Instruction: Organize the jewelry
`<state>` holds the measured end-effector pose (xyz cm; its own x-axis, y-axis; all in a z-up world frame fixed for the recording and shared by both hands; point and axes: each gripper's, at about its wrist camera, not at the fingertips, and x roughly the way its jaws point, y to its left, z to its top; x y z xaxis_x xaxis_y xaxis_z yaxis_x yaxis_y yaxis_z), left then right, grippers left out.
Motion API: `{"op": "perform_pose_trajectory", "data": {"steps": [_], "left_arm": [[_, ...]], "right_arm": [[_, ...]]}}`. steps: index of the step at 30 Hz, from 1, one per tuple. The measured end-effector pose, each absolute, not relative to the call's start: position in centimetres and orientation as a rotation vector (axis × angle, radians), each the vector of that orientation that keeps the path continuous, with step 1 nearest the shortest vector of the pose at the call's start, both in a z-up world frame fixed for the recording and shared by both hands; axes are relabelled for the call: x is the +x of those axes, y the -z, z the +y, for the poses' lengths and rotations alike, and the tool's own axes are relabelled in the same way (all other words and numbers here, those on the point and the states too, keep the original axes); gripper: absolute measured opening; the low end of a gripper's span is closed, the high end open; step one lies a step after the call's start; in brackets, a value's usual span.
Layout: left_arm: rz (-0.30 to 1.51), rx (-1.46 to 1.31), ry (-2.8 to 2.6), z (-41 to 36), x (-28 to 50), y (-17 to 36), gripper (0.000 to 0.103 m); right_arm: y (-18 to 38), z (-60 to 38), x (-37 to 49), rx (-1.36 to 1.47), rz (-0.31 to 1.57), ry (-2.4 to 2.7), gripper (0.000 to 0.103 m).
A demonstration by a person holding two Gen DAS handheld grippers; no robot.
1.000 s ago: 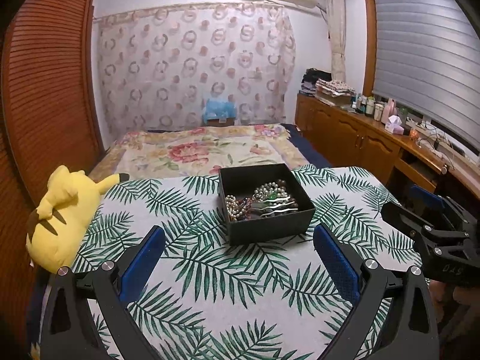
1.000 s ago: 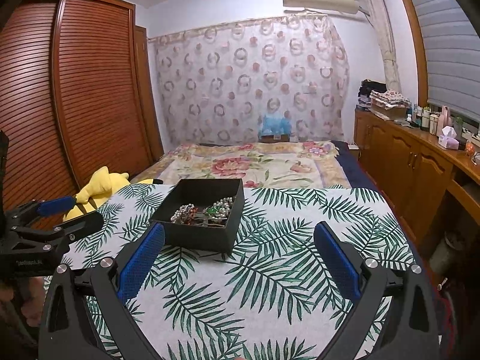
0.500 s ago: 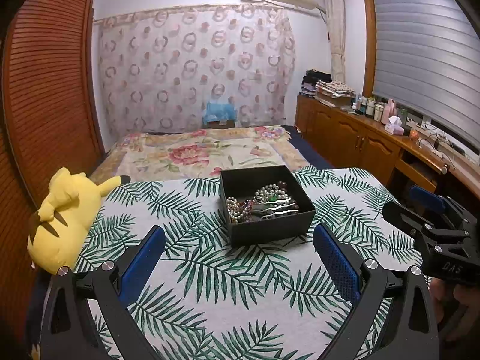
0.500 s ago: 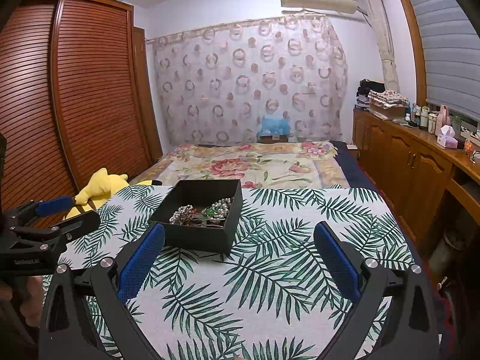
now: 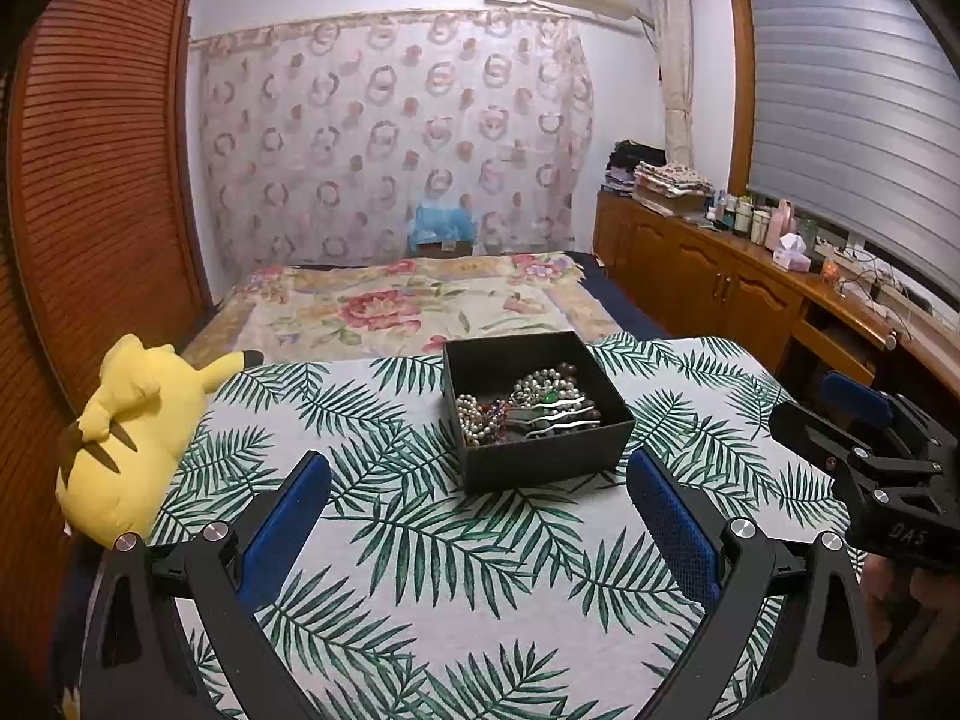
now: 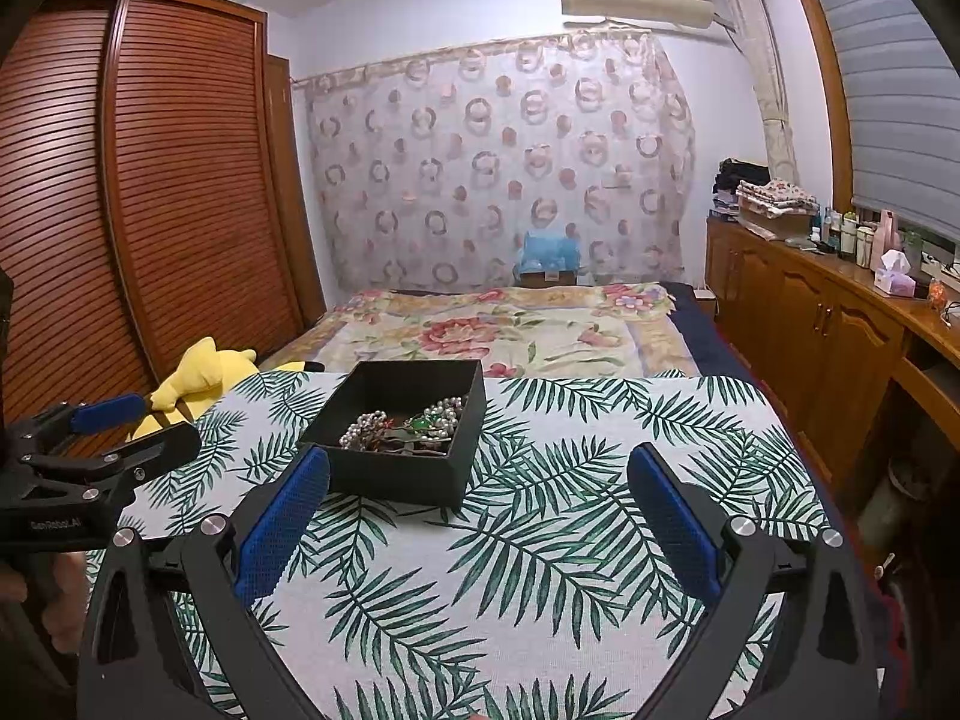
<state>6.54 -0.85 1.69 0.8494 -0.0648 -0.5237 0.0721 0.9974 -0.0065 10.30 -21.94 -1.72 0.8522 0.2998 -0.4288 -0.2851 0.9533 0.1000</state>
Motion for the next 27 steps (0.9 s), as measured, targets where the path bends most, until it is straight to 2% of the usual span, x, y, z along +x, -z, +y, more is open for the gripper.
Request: {"op": "perform_pose_trajectory", "data": {"steps": [27], "left_arm": [[0.549,0.013,0.072,-0.79,6.57,-1.75,0.095]], "right_arm": [[1.65,-22.05,10.38,0.032,0.455,-0.307,0.100]]}}
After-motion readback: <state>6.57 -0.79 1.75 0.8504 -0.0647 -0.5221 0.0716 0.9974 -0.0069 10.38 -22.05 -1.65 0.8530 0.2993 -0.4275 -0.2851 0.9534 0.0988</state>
